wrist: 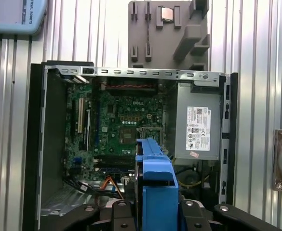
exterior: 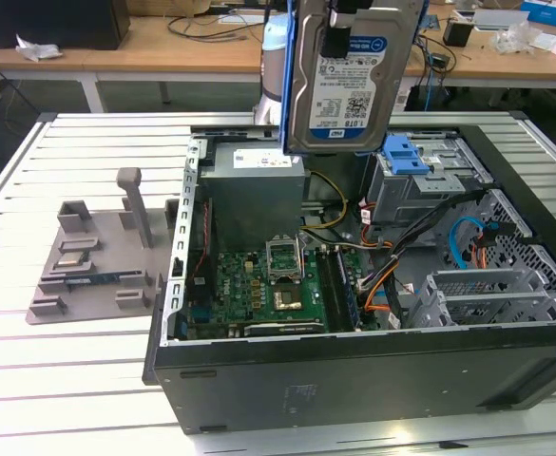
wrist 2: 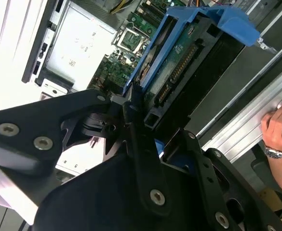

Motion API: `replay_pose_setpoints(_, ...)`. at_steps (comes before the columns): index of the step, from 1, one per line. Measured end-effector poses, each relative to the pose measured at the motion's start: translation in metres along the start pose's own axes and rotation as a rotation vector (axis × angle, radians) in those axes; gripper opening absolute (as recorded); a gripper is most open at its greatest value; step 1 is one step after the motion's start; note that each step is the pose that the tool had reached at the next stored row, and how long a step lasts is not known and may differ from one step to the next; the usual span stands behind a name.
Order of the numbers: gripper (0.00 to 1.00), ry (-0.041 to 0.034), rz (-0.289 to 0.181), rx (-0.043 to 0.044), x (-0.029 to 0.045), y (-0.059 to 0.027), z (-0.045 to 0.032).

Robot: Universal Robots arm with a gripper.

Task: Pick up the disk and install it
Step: 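Pick up the disk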

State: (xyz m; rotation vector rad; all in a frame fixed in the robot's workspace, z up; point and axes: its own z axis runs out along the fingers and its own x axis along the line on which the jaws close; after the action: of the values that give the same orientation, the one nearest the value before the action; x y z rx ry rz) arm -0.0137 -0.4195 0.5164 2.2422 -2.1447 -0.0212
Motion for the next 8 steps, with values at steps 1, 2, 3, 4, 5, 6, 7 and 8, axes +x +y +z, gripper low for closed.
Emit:
replay_pose_setpoints(1,0.37,0.0006,0.0,-0.0001,0.0022,-0.0012,0.0001)
replay_pose_setpoints(2,0.37,0.001,0.0,-0.0001,0.0034,-0.0019,0.0002)
replay_pose_setpoints(3,0.37,0.0012,0.0,-0.0001,0.0046,-0.0026,0.0003)
replay_pose_setpoints(4,0.37,0.0017,0.0,-0.0001,0.0065,-0.0038,0.0004)
replay_pose_setpoints(5,0.37,0.0023,0.0,-0.0001,0.0089,-0.0051,0.0006)
replay_pose_setpoints(6,0.37,0.0026,0.0,-0.0001,0.0105,-0.0061,0.0007)
replay_pose_setpoints(7,0.37,0.003,0.0,-0.0002,0.0122,-0.007,0.0008)
replay_pose_setpoints(8,0.37,0.0033,0.0,-0.0002,0.0141,-0.0079,0.0009)
